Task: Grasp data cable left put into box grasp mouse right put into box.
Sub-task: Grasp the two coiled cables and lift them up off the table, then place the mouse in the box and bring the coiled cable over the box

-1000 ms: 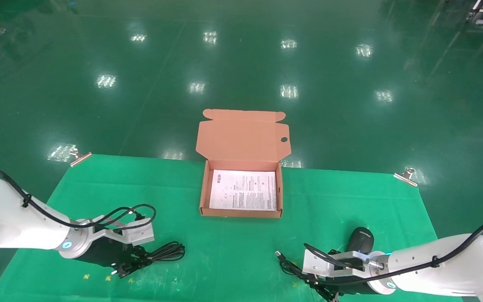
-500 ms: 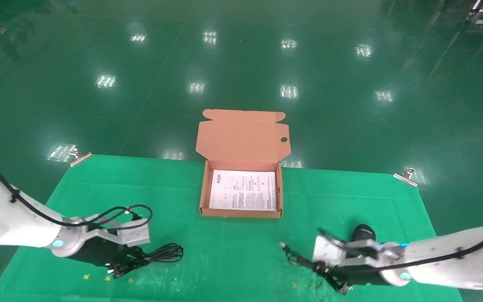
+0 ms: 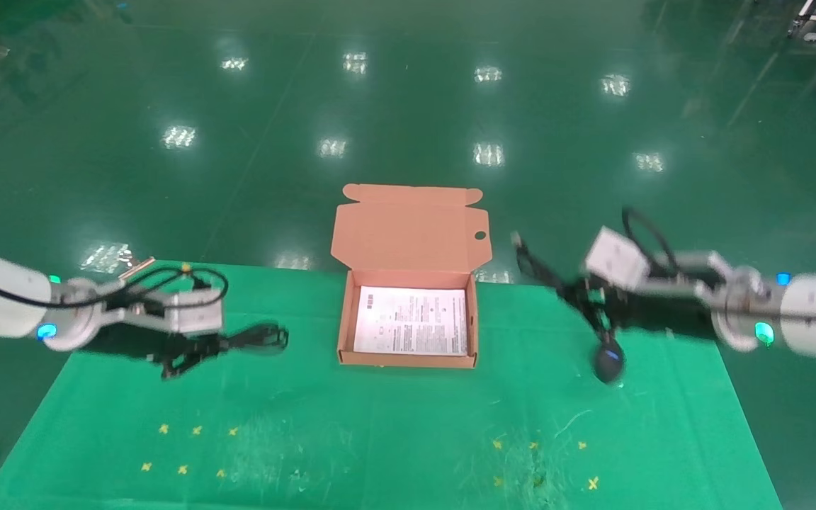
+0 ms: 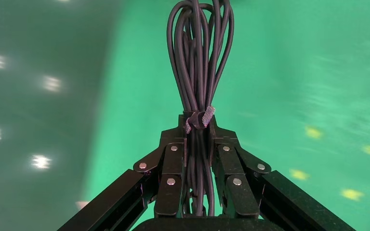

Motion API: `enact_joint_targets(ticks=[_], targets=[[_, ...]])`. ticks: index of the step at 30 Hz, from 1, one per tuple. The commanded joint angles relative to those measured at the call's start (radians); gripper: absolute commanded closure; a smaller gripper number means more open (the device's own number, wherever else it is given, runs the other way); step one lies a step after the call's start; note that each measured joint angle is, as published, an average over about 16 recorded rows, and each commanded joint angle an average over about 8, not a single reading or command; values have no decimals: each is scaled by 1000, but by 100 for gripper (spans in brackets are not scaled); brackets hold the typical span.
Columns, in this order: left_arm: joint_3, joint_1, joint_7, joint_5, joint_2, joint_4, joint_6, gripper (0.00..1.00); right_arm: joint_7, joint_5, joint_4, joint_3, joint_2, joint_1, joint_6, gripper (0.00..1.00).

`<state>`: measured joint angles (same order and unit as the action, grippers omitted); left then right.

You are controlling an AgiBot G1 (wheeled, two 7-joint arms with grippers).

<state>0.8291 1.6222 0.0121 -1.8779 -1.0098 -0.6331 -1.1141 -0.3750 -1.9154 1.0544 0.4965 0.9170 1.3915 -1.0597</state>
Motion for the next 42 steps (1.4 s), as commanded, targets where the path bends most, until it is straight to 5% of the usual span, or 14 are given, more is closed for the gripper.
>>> enact_joint_targets(ticks=[1,13,28,42], targets=[[-2,7,18,-10,18,-65,15,100,-10,2,9,-13,2,27,15,100],[-10,33,137,-124,-2,-263,175,100,18,44,-36,-36,143,185,74,100],[-34,102,108,-152,-89,-204,322,100,198,112,-261,-48,327,339,155,100],[-53,118,66,-98,-103,-161,334,100,306,166,-364,-59,375,377,144,100]])
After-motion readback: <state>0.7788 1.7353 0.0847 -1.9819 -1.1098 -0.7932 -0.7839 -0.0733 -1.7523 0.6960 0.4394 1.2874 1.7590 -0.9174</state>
